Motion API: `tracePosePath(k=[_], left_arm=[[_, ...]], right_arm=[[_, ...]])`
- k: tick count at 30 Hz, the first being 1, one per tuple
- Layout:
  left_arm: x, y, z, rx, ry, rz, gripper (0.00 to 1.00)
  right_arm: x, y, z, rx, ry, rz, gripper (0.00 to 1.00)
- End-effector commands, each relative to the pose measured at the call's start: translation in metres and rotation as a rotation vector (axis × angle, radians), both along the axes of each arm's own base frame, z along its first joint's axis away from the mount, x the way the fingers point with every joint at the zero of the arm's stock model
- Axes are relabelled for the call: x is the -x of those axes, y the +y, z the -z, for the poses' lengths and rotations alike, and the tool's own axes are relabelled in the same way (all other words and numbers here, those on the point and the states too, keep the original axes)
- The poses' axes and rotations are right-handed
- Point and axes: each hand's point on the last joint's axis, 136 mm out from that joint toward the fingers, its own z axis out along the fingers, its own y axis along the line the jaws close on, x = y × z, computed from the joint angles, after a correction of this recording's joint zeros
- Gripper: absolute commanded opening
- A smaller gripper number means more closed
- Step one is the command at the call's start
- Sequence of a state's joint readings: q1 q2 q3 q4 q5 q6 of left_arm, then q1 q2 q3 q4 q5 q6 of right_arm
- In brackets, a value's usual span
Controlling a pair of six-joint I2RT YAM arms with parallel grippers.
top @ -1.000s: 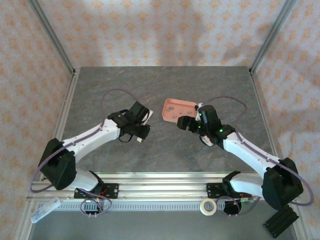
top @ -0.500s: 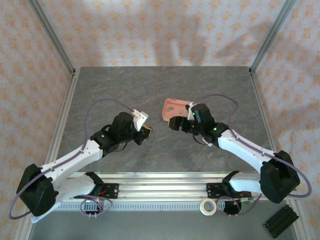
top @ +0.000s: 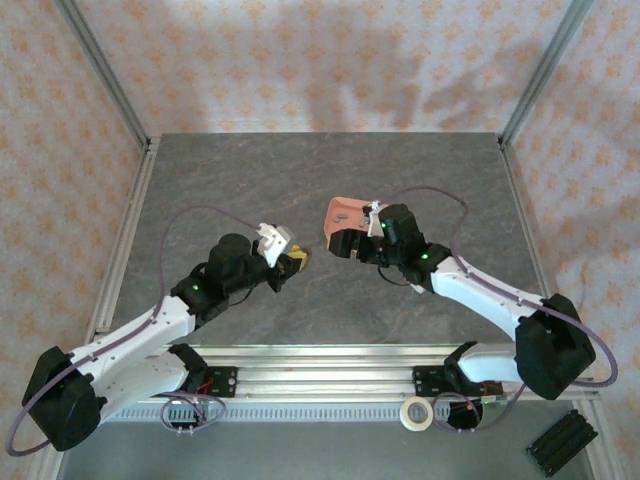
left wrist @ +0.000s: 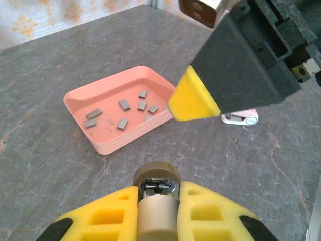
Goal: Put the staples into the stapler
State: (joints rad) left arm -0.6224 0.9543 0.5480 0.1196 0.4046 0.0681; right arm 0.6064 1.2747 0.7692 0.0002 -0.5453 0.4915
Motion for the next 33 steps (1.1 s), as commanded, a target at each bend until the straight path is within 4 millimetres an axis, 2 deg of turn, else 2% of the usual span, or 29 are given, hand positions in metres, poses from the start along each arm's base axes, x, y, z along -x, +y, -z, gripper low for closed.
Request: tracePosePath(k=[1,14,24,28,29,33], left_arm=[[0.008,-0.01,-0.022,0.049,-0.128,0.082,0.01],[0.02,-0.019,-0.038,0.115,-0.263,0.174,0.0],[0.028,-0.03,-0.049,0.164,-0.297,0.26,0.0],[0.026,-0.03,-0.044,0.132,-0.299,0.255,0.0],[0.026,-0.029,-0.042,0.116,-0.297,0.254,0.0],[0.024,-0.026,-0.033,0.06,-0.293,0.246,0.0]], right_arm=[[0.0,0.011,-0.018,-0.07,-0.03,-0.027,0.81],[0.014,0.009,-0.019,-0.085,-0.023,-0.062,0.81],[0.036,0.019,-0.023,-0.125,-0.024,-0.135,0.8],[0.039,0.021,-0.023,-0.138,-0.016,-0.148,0.8],[0.041,0.018,-0.031,-0.145,-0.039,-0.144,0.8],[0.042,0.01,-0.035,-0.128,-0.064,-0.118,0.8]])
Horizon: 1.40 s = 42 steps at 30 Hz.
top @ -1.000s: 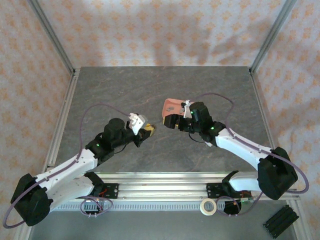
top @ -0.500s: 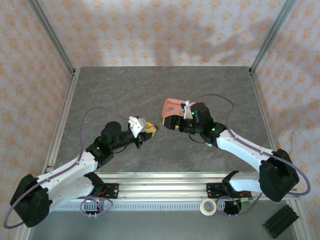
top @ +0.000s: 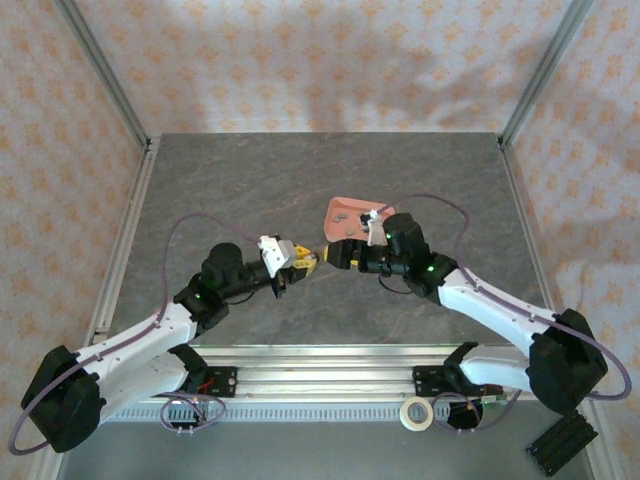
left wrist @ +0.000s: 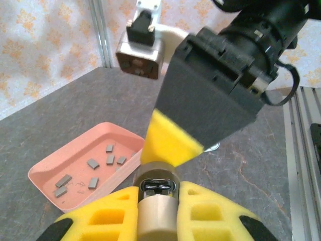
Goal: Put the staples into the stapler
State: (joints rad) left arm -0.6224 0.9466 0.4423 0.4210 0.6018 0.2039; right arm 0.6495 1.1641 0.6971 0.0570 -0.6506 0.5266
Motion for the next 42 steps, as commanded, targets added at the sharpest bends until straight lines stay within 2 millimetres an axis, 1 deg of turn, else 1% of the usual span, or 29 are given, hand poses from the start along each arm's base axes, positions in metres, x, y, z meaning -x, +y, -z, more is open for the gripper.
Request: tracePosePath(k=[1,6,14,18,26,32,33,35,38,42], left_arm=[[0.001,-0.003,-0.008,-0.026,-0.053,0.015,0.0],[0.001,-0.004,-0.004,-0.036,-0.046,0.023,0.0],[-0.001,-0.008,-0.007,-0.026,-0.042,0.034,0.0],[-0.001,-0.009,-0.008,-0.016,-0.041,0.037,0.0],[-0.001,-0.013,-0.014,0.001,-0.042,0.053,0.0],[0.0,-0.015,-0.018,0.013,-0.043,0.069,0.0],[0.0,-0.015,-0.019,0.015,-0.044,0.071,0.0],[0.001,-0.016,-0.022,0.021,-0.046,0.076,0.0],[0.002,-0.016,-0.028,0.037,-0.051,0.08,0.0],[0.002,-0.017,-0.035,0.057,-0.059,0.083,0.0]], right_arm=[[0.005,-0.004,-0.016,-0.021,-0.051,0.002,0.8],[0.011,-0.001,-0.024,-0.045,-0.067,-0.034,0.8],[0.012,0.011,-0.024,-0.062,-0.047,-0.078,0.79],[0.014,0.015,-0.02,-0.054,-0.028,-0.104,0.79],[0.012,0.015,-0.013,-0.036,-0.01,-0.093,0.79],[0.003,0.005,0.001,0.019,0.008,-0.016,0.78],[0.001,0.004,0.012,0.041,0.032,-0.001,0.78],[-0.003,0.0,0.02,0.064,0.042,0.034,0.78],[-0.008,-0.008,0.038,0.124,0.082,0.088,0.78],[-0.01,-0.008,0.059,0.145,0.134,0.107,0.78]])
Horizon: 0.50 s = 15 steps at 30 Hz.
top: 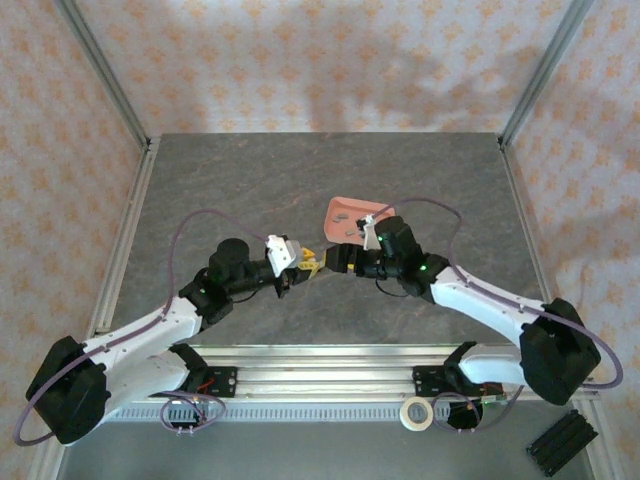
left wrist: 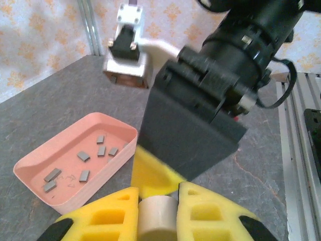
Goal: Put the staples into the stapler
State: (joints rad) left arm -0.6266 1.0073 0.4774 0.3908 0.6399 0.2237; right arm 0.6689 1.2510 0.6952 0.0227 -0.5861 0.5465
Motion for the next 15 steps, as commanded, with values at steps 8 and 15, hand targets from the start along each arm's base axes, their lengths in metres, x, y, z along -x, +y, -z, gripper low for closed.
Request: tracePosePath(k=[8,15], left_arm=[[-0.004,-0.003,-0.055,0.116,-0.107,-0.012,0.0],[-0.003,-0.004,-0.054,0.083,-0.109,-0.001,0.0]], right_arm=[[-0.008,-0.01,0.02,0.051,-0.014,0.062,0.78],[-0.006,-0.023,-0.029,0.065,-0.299,0.015,0.87]])
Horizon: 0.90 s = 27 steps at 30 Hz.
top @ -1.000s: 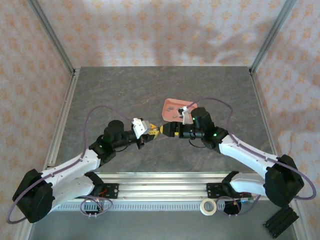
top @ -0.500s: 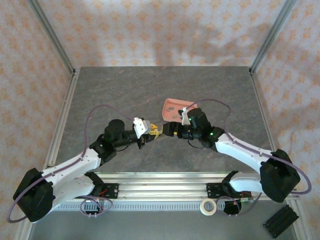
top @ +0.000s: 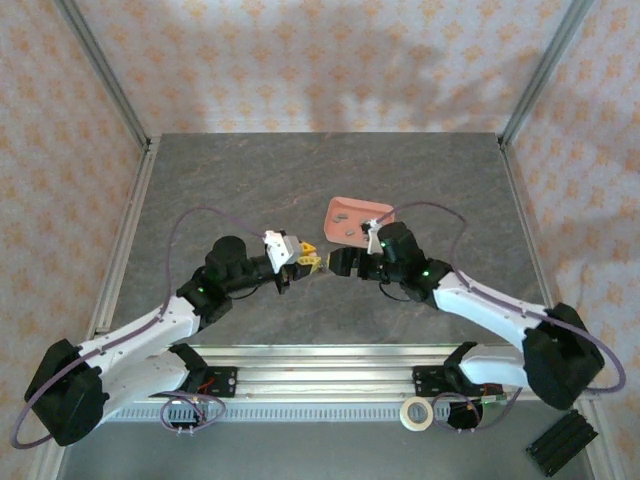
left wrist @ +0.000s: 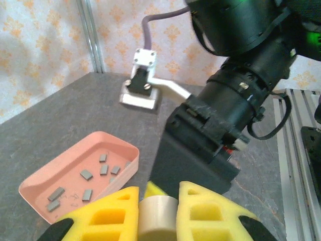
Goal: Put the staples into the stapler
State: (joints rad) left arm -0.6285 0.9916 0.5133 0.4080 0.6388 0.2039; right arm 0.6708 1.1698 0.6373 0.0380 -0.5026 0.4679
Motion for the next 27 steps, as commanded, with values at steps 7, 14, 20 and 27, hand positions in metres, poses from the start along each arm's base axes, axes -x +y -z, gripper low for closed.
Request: tracePosePath(k=[7,14,20,27], left_arm=[[0.003,-0.008,-0.032,0.042,-0.096,0.052,0.0],[0.013,-0.015,-0.035,0.052,-0.11,0.133,0.0],[0.022,-0.02,-0.036,0.064,-0.111,0.192,0.0],[0.026,-0.022,-0.037,0.067,-0.108,0.224,0.0]], right_arm=[[0.02,0.001,-0.06,0.103,-0.595,-0.324,0.93],[0.05,0.012,-0.049,0.276,-0.881,-0.765,0.71],[0.045,0.027,-0.055,0.246,-0.963,-0.825,0.71],[0.041,0.044,-0.068,0.138,-0.989,-0.827,0.68]])
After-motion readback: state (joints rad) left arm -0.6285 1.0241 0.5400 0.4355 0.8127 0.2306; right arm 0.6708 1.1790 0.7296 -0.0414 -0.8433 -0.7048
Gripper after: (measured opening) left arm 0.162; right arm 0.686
